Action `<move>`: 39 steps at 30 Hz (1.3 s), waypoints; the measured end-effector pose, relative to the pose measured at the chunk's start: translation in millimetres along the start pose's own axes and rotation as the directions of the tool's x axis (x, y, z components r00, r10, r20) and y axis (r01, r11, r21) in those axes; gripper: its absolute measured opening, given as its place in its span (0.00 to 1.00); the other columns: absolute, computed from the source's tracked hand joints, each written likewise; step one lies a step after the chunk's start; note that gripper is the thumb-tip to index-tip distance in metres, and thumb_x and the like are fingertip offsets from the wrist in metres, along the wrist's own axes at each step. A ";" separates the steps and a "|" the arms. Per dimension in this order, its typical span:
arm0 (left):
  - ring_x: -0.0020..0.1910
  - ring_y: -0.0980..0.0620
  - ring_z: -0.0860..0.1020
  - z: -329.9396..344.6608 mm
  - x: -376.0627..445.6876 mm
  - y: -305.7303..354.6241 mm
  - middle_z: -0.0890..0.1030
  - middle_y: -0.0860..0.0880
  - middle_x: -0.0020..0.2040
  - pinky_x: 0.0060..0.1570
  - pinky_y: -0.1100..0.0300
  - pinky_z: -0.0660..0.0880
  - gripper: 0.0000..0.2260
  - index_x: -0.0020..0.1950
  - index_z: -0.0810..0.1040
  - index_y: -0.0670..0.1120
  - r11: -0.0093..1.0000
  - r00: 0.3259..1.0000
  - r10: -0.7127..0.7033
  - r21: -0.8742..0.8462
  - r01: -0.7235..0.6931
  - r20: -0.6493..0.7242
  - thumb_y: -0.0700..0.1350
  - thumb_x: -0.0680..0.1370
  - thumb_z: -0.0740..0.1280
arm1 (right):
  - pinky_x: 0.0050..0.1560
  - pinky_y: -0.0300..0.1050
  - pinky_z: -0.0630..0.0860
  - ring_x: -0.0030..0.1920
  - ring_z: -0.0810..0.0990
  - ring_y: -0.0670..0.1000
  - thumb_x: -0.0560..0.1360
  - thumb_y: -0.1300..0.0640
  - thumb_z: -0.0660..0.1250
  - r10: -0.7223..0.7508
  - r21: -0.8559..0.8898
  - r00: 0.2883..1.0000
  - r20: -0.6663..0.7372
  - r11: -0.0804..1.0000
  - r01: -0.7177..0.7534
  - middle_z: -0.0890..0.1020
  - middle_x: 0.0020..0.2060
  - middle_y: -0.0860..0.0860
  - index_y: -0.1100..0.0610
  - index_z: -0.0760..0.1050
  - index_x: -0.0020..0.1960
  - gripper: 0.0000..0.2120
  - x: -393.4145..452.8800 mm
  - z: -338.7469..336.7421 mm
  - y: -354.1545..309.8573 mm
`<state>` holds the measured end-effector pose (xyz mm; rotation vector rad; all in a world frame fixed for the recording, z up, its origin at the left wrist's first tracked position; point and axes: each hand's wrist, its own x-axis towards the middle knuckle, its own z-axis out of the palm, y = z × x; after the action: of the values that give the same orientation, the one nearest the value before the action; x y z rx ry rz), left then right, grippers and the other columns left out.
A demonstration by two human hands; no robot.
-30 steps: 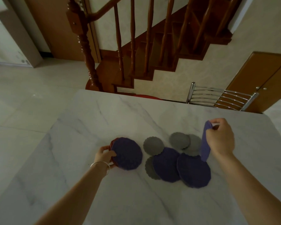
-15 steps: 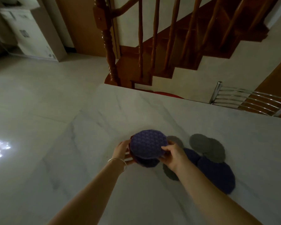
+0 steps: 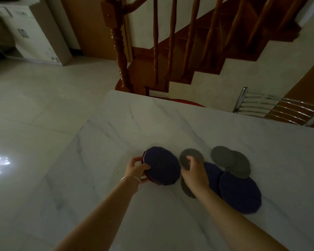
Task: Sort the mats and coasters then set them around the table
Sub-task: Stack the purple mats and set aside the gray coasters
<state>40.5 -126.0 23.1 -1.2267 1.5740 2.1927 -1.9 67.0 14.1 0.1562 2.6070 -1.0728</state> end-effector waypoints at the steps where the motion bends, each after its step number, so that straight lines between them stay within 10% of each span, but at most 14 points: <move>1: 0.40 0.47 0.78 0.6 0.8 -1.1 0.77 0.43 0.47 0.28 0.55 0.76 0.17 0.57 0.72 0.47 1.000 1.000 -0.001 0.005 0.001 -0.017 0.31 0.73 0.66 | 0.58 0.51 0.74 0.66 0.70 0.55 0.76 0.55 0.63 -0.067 -0.130 0.997 -0.030 0.990 0.063 0.71 0.66 0.54 0.53 0.65 0.70 0.23 -4.4 -4.3 9.0; 8: 0.40 0.46 0.77 -0.5 8.7 -6.4 0.77 0.44 0.45 0.35 0.53 0.76 0.18 0.59 0.72 0.46 1.000 0.999 -0.003 0.018 0.004 -0.043 0.32 0.73 0.66 | 0.64 0.49 0.70 0.69 0.63 0.56 0.75 0.39 0.60 -0.070 -0.647 0.993 -0.093 0.762 -0.007 0.64 0.70 0.52 0.49 0.59 0.74 0.31 -32.7 -56.0 110.7; 14: 0.37 0.47 0.77 2.2 12.6 -8.9 0.77 0.46 0.42 0.33 0.56 0.73 0.14 0.57 0.73 0.46 0.998 0.998 0.027 0.051 -0.024 -0.054 0.33 0.73 0.65 | 0.70 0.60 0.59 0.74 0.54 0.60 0.58 0.22 0.61 0.159 -0.558 0.982 -0.105 0.808 -0.191 0.51 0.76 0.53 0.45 0.49 0.75 0.53 -37.2 -92.7 163.1; 22: 0.38 0.46 0.76 3.0 12.4 -9.8 0.76 0.46 0.42 0.41 0.53 0.75 0.12 0.55 0.73 0.46 0.996 0.997 0.048 0.084 -0.042 -0.066 0.33 0.75 0.64 | 0.74 0.61 0.49 0.76 0.43 0.61 0.50 0.23 0.67 0.128 -0.453 0.991 -0.042 0.882 -0.133 0.43 0.77 0.54 0.47 0.38 0.76 0.66 -19.7 -99.4 172.6; 31: 0.38 0.46 0.76 5.2 10.2 -7.3 0.76 0.46 0.42 0.36 0.53 0.73 0.13 0.55 0.72 0.46 0.996 0.996 0.035 0.082 -0.028 -0.085 0.33 0.75 0.64 | 0.71 0.57 0.60 0.73 0.54 0.60 0.50 0.24 0.64 -0.016 -0.421 0.996 -0.092 0.907 -0.025 0.54 0.75 0.51 0.45 0.54 0.74 0.57 -19.1 -101.2 174.2; 39: 0.38 0.47 0.76 6.5 4.3 -0.5 0.76 0.46 0.42 0.34 0.54 0.73 0.13 0.56 0.72 0.45 0.998 0.997 0.018 0.060 -0.014 -0.072 0.32 0.74 0.63 | 0.61 0.49 0.70 0.68 0.68 0.57 0.66 0.42 0.72 -0.075 -0.286 0.995 -0.068 0.957 0.053 0.70 0.70 0.51 0.46 0.72 0.64 0.28 -32.4 -110.0 161.4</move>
<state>34.7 -121.5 20.3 -1.2941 1.6701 2.1168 36.7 259.8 -9.4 0.0482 2.8191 -0.7114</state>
